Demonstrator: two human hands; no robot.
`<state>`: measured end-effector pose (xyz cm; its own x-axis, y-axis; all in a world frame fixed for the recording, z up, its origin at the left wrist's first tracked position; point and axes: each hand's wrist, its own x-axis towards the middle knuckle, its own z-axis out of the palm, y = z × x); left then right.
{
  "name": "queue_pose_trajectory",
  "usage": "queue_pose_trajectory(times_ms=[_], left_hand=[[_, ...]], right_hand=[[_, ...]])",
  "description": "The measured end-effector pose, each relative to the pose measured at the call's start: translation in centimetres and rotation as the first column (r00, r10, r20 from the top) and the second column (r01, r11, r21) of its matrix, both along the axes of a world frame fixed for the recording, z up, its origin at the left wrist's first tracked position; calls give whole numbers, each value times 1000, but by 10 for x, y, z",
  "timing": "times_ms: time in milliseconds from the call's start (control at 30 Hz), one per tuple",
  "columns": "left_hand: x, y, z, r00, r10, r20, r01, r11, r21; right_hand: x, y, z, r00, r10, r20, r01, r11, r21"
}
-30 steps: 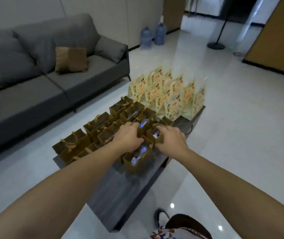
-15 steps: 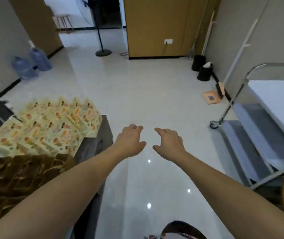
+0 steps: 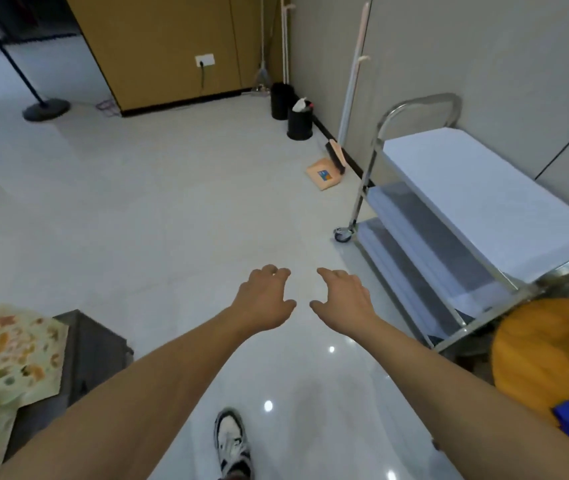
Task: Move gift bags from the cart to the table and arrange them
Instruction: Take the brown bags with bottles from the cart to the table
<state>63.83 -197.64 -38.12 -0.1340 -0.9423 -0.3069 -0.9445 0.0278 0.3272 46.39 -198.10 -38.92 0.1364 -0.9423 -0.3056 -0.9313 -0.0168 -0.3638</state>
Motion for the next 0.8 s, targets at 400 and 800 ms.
queue_pose_trajectory(times_ms=[400,800], left_hand=[[-5,-238,-9,935,-354,26,352,934,67],[-119,-412,-60,891,-455,0,449,879,161]], right_hand=[[15,-156,-10,927,-374,38,373,928,16],[-87,-297,-71,796,-600,77,591,799,112]])
